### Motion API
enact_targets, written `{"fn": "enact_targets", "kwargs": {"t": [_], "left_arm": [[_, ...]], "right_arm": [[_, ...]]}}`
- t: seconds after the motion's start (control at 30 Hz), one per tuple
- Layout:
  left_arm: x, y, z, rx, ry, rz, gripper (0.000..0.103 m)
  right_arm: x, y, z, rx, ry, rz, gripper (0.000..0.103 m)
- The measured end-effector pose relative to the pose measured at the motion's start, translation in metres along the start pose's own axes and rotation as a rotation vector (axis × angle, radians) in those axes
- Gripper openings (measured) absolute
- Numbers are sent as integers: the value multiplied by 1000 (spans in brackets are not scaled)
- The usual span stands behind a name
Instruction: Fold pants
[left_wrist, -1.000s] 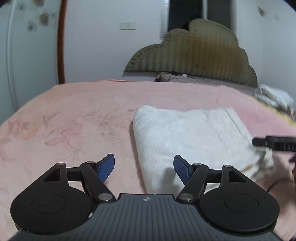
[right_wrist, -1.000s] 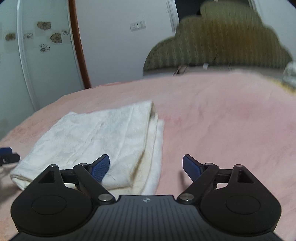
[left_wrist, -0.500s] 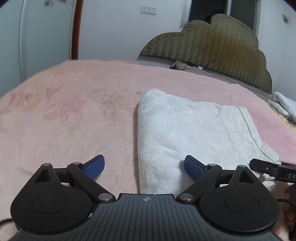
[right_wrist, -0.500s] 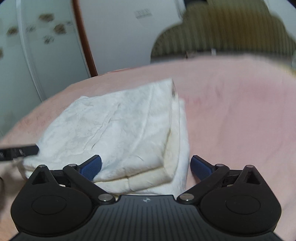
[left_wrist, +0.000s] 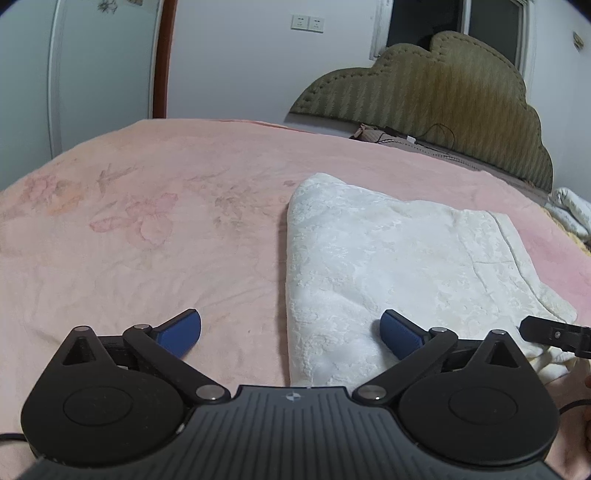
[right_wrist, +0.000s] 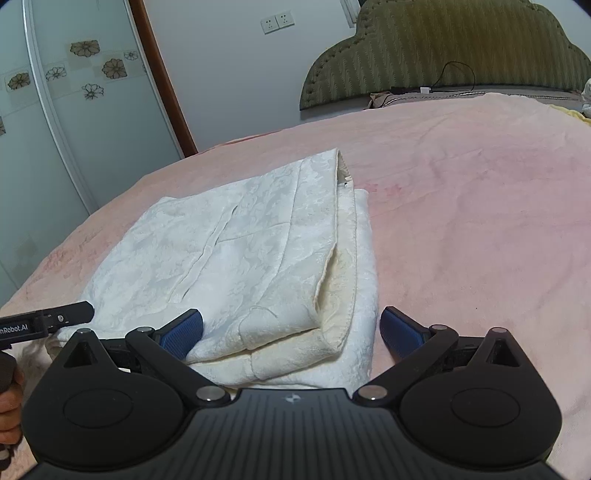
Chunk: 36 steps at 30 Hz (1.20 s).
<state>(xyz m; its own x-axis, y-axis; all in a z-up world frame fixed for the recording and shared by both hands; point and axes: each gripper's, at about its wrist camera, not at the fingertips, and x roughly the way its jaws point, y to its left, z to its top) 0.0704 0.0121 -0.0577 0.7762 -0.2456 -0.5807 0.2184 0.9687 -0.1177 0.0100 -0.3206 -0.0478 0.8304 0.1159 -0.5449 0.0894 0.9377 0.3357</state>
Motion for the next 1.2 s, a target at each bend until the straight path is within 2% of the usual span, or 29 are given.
{"fn": "enact_targets", "kwargs": {"t": [0.13, 0.3, 0.47, 0.53, 0.57, 0.67, 0.77, 0.83, 0.87, 0.97, 1.0, 1.03, 1.1, 1.2], "left_arm": [[5, 12, 2, -54, 25, -58, 103], [15, 32, 21, -97, 98, -211, 102], [37, 55, 44, -247, 193, -368, 100], [47, 61, 51, -307, 218, -420, 100], [52, 62, 53, -328, 228, -442, 100], [64, 56, 56, -354, 240, -478, 100], [69, 43, 59, -322, 241, -485, 100], [70, 29, 60, -264, 248, -499, 90], [67, 20, 60, -214, 237, -465, 89], [54, -7, 56, -5, 181, -305, 59], [49, -13, 54, 36, 155, -274, 49], [44, -15, 53, 44, 129, -263, 38], [36, -14, 52, 28, 88, -261, 27], [26, -17, 50, 43, 31, -241, 19]], "right_arm": [[-2, -6, 0, 34, -10, 27, 103], [-1, -19, 7, 70, 3, 96, 103], [18, -31, 28, 9, 71, 174, 103], [26, -37, 38, 16, 81, 192, 95], [30, -39, 42, 18, 84, 185, 77], [41, -45, 52, 40, 104, 202, 64], [41, -40, 55, 2, 112, 206, 55], [35, -34, 54, -36, 96, 201, 50], [32, -32, 53, -45, 86, 198, 47], [25, -22, 50, -89, 56, 173, 42], [23, -18, 49, -115, 45, 160, 40], [21, -12, 49, -143, 35, 147, 39], [17, -1, 49, -193, 13, 120, 33], [9, 11, 50, -235, -27, 103, 27]]}}
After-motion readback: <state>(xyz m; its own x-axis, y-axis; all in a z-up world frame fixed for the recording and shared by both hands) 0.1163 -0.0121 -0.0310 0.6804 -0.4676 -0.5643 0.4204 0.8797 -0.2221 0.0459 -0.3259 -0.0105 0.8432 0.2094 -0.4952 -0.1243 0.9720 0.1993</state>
